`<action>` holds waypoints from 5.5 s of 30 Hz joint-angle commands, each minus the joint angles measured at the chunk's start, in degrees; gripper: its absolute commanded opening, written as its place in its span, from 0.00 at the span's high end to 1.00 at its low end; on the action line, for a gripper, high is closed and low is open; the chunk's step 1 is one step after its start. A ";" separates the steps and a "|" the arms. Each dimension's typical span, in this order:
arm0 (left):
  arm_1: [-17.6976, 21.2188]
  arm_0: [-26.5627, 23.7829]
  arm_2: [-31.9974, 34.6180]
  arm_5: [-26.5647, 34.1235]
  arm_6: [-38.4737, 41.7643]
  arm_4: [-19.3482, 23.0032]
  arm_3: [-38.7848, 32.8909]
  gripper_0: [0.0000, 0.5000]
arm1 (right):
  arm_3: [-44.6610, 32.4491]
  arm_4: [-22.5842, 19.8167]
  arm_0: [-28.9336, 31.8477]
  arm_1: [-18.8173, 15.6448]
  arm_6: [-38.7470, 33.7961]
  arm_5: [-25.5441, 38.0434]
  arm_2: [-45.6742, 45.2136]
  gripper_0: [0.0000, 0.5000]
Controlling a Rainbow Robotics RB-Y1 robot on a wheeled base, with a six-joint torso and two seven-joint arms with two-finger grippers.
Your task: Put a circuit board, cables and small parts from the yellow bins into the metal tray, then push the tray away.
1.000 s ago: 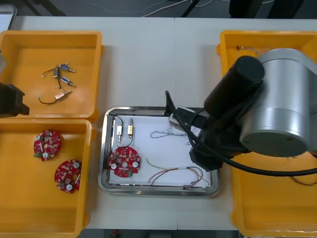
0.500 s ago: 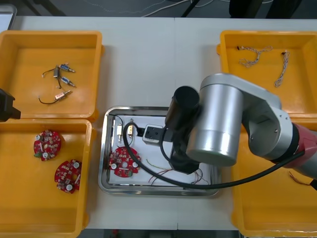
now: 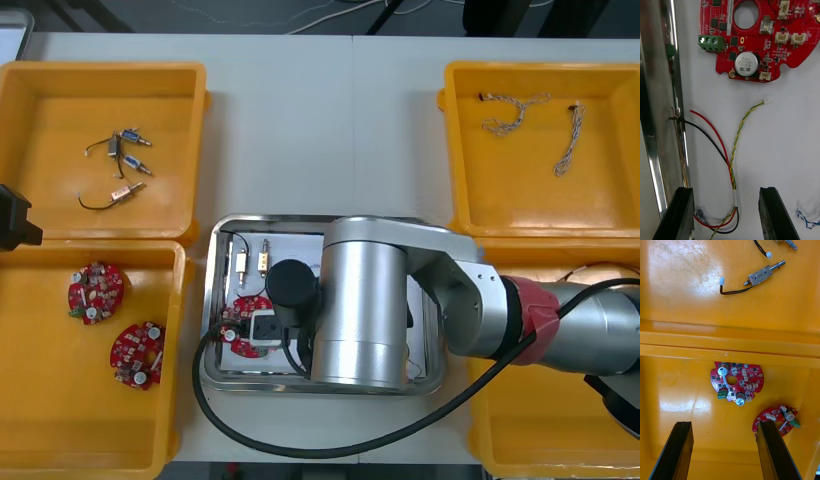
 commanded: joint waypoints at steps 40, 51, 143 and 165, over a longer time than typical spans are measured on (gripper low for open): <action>2.62 1.28 1.93 0.37 -7.23 -0.39 -1.77 0.00 | 0.51 8.13 8.63 5.08 -0.19 -2.71 7.42 0.00; 2.62 1.28 1.93 0.37 -7.23 -0.39 -1.86 0.00 | 0.60 10.59 9.60 5.17 -0.45 -3.42 8.47 0.00; 2.62 1.37 1.93 0.37 -7.31 -0.39 -1.86 0.00 | 12.37 4.27 -16.15 -3.79 1.92 -15.37 5.31 1.00; 2.62 1.37 1.93 0.37 -7.31 -0.39 -1.86 0.00 | 23.27 4.27 -21.34 -3.62 6.67 -27.50 5.31 1.00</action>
